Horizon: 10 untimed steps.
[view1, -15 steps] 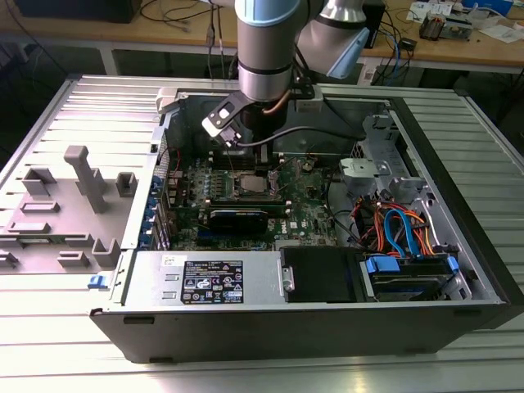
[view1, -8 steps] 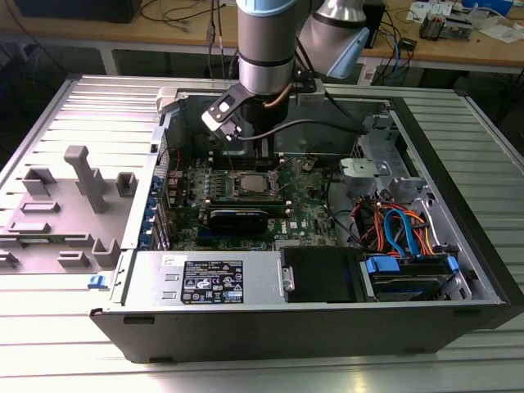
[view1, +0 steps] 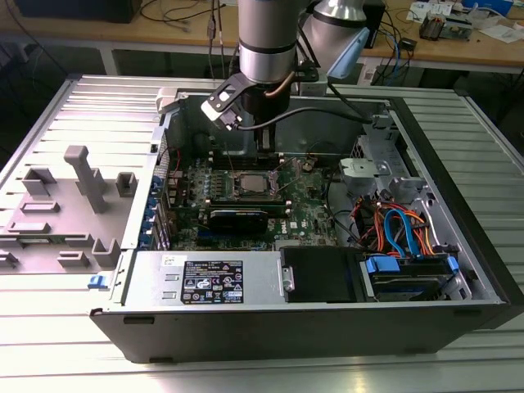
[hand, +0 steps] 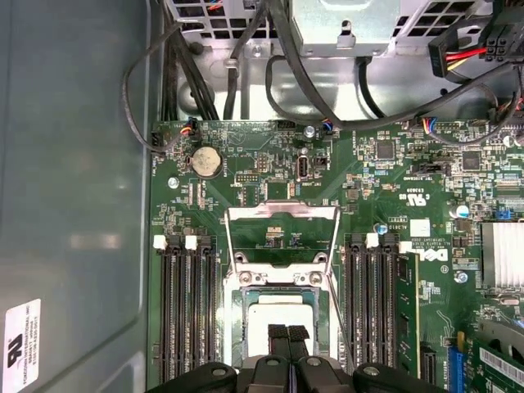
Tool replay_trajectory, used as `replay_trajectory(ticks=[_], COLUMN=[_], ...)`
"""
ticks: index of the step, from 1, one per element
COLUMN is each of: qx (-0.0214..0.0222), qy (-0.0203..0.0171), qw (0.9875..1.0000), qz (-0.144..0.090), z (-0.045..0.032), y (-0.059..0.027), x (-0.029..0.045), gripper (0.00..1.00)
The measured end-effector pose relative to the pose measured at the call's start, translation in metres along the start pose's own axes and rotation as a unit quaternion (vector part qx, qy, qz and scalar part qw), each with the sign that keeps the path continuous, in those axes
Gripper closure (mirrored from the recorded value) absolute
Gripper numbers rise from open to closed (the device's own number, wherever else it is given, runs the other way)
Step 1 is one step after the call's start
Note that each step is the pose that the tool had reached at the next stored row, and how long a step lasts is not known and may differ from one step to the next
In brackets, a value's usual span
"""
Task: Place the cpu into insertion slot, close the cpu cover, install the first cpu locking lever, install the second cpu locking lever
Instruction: 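Close the cpu cover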
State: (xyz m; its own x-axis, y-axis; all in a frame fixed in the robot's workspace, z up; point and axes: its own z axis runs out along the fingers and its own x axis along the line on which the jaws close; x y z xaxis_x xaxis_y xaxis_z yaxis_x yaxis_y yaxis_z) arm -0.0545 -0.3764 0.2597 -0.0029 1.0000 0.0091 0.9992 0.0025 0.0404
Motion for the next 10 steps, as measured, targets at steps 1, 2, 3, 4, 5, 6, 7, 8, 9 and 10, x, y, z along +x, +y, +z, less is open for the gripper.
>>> replay_trajectory(ticks=[1,2,3,4,5,6,7,8,9,10], qx=[0.0000,0.0001,0.0000,0.0000,0.0000,0.0000,0.0000,0.0000,0.0000,0.0001], qy=[-0.0001,-0.0001,-0.0001,-0.0001,-0.0001,-0.0001,0.0000,-0.0001,-0.0001,-0.0001], qw=[1.0000,1.0000,1.0000,1.0000,1.0000,1.0000,1.0000,1.0000,1.0000,1.0000], qz=[0.000,0.000,0.000,0.000,0.000,0.000,0.000,0.000,0.000,0.000], z=[0.0000,0.0000,0.0000,0.0000,0.0000,0.0000,0.0000,0.0000,0.0001,0.0001], y=[0.0000,0.0000,0.0000,0.0000,0.0001,0.0001,0.0004,0.0010,0.0023,0.0033], x=[0.0000,0.0000,0.0000,0.0000,0.0000,0.0000,0.0000,0.0000,0.0000,0.0000], gripper=[0.89,0.89,0.89,0.89,0.89,0.89,0.89,0.89,0.89,0.89])
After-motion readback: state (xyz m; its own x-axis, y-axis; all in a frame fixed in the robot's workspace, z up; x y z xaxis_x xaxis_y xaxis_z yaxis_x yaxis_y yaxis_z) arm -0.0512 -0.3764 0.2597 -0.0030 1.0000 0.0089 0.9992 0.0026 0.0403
